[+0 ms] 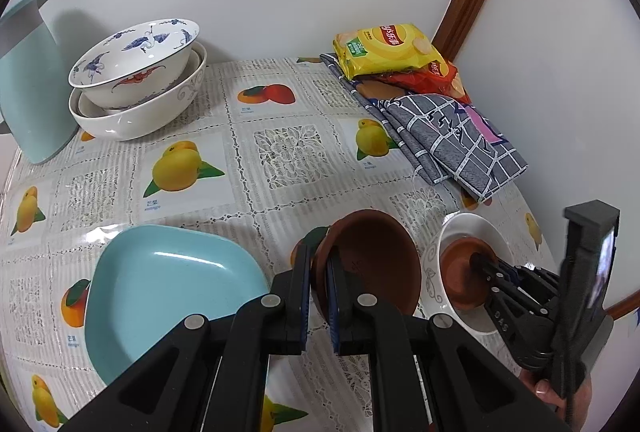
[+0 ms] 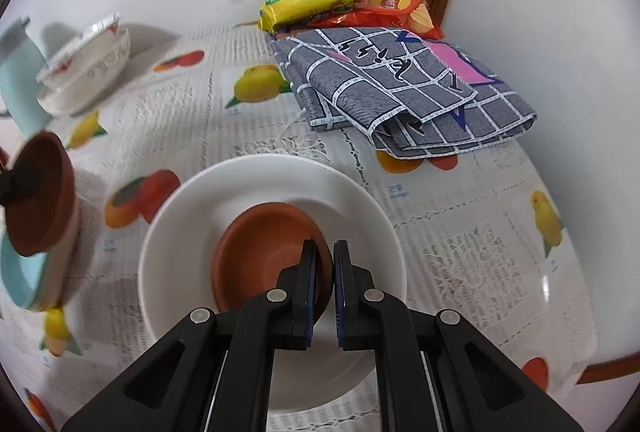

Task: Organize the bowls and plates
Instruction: 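Lower the brown bowl into the white bowl and open the right gripper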

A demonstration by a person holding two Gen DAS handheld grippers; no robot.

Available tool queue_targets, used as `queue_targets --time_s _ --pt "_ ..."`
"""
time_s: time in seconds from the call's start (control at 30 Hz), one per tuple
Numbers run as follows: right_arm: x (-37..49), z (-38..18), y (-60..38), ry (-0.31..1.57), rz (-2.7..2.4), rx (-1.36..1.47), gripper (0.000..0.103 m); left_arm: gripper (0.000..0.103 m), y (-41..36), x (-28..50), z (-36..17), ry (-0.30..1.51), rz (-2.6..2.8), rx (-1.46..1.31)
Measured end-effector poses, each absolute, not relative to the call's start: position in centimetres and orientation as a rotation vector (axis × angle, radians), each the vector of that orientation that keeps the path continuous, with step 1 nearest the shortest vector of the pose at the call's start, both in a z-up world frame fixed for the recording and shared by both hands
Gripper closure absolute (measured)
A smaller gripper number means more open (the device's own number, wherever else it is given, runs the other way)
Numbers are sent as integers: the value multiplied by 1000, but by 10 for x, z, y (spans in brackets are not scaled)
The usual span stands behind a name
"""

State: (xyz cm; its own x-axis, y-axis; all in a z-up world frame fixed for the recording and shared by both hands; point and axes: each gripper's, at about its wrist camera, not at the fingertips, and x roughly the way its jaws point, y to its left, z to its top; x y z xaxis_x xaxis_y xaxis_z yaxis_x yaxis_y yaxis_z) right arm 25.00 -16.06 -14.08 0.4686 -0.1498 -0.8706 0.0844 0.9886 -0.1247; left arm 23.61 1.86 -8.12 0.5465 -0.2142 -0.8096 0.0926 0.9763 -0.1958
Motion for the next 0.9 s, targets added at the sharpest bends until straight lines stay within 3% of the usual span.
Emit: queue_targets --time_s 0.5,0.73,0.9 --pt "254 -151 -152 1110 -148 -125 89 95 25 232 -82 977 -171 -137" --pt "255 -153 -149 1103 -117 -134 80 95 34 229 -84 985 -152 -147" --pt "253 -148 -151 1079 -85 -97 64 95 35 225 -83 987 -145 -144"
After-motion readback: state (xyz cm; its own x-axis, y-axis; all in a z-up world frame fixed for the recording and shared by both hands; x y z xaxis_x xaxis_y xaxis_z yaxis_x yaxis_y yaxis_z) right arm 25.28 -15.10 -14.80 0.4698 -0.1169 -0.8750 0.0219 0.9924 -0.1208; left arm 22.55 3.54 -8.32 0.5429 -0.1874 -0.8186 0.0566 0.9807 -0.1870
